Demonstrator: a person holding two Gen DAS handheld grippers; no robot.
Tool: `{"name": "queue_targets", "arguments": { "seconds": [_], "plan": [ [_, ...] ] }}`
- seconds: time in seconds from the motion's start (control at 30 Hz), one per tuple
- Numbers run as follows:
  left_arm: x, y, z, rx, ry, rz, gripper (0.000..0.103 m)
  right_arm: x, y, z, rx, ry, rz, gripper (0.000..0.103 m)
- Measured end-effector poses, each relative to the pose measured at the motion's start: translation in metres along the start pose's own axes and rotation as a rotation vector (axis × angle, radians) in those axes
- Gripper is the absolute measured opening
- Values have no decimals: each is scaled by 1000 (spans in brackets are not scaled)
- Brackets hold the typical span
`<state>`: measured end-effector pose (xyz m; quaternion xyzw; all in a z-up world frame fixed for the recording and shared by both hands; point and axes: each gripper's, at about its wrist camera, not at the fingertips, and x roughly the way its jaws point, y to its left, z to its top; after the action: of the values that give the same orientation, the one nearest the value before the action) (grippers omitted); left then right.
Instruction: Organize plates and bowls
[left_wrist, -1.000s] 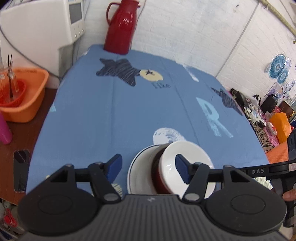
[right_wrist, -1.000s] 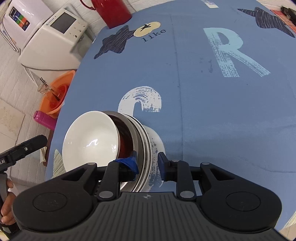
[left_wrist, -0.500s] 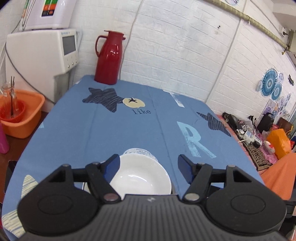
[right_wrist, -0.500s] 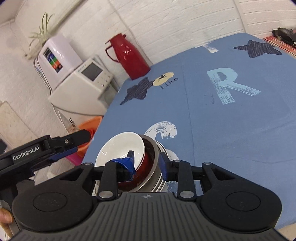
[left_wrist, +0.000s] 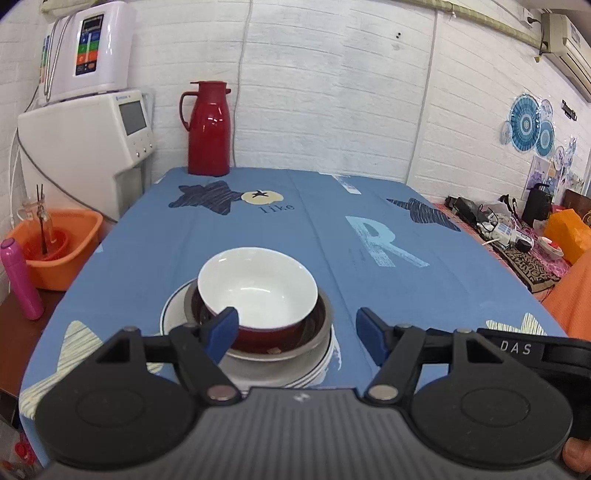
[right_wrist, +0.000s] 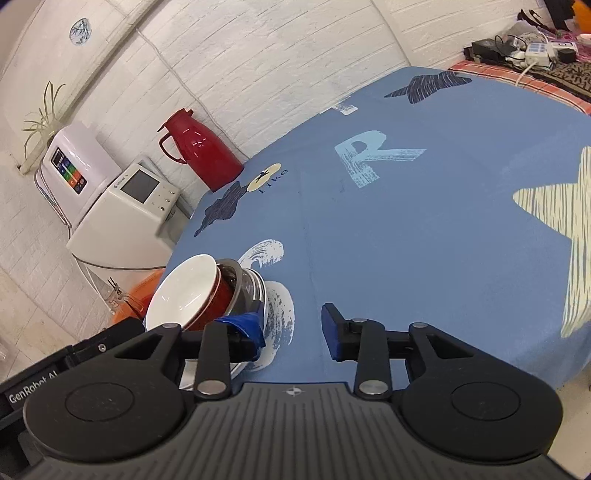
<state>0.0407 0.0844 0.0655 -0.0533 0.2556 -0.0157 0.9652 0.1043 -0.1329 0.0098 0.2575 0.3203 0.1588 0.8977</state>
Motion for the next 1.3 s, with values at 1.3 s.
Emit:
{"name": "queue_targets", "arguments": {
  "seconds": [1.3],
  "plan": [
    [-39,-13,-66,72,-19,52,73,-25,19,-47,-218,-58,-156,27]
  ]
}}
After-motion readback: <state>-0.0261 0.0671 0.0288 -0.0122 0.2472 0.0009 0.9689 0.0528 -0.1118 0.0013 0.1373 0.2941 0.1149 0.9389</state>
